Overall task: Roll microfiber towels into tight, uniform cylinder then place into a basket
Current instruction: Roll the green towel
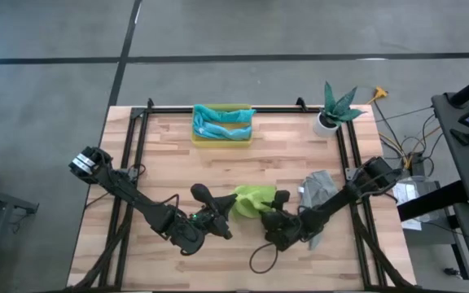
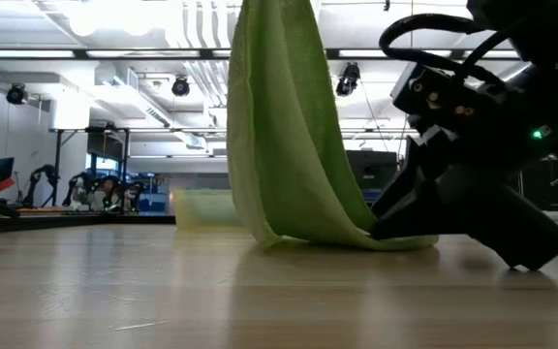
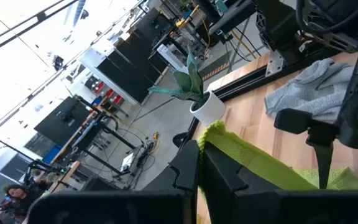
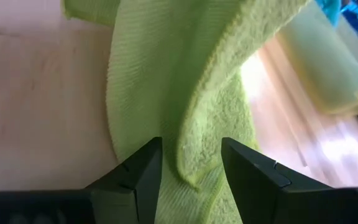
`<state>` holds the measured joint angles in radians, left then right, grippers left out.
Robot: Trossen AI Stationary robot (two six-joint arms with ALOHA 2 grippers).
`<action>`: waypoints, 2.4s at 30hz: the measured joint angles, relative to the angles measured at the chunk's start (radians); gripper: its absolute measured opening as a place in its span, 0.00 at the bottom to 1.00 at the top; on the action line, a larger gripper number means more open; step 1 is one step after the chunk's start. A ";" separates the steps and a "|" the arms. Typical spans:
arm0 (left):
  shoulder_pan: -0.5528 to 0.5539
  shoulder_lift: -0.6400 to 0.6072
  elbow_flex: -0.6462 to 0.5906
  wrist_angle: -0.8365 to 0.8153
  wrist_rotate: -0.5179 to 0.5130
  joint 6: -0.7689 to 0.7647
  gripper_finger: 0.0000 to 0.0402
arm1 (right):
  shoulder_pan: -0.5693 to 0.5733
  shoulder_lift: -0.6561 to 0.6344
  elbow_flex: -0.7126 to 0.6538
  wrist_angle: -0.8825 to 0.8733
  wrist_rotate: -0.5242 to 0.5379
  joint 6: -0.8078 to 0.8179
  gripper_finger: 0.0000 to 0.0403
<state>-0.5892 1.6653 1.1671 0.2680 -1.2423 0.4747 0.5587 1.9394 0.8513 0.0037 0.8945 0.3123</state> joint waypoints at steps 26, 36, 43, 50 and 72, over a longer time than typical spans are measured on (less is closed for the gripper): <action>0.000 0.000 0.000 0.000 0.000 0.000 0.00 | -0.003 -0.003 -0.004 -0.012 0.015 -0.032 0.07; 0.000 0.000 0.000 0.000 0.000 0.000 0.00 | -0.007 -0.036 0.000 -0.037 0.037 -0.127 0.02; -0.020 -0.006 -0.001 -0.039 -0.069 0.004 0.00 | 0.000 -0.153 0.077 -0.229 0.175 -0.218 0.02; -0.136 -0.031 -0.002 -0.076 -0.328 0.029 0.00 | 0.020 -0.243 0.194 -0.601 0.288 -0.103 0.02; -0.477 -0.069 -0.004 -0.037 -0.329 -0.042 0.00 | 0.384 -0.255 0.559 -0.715 0.339 -0.183 0.02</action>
<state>-1.0660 1.5963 1.1636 0.2310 -1.5715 0.4324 0.9422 1.6848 1.4101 -0.7109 1.2331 0.1293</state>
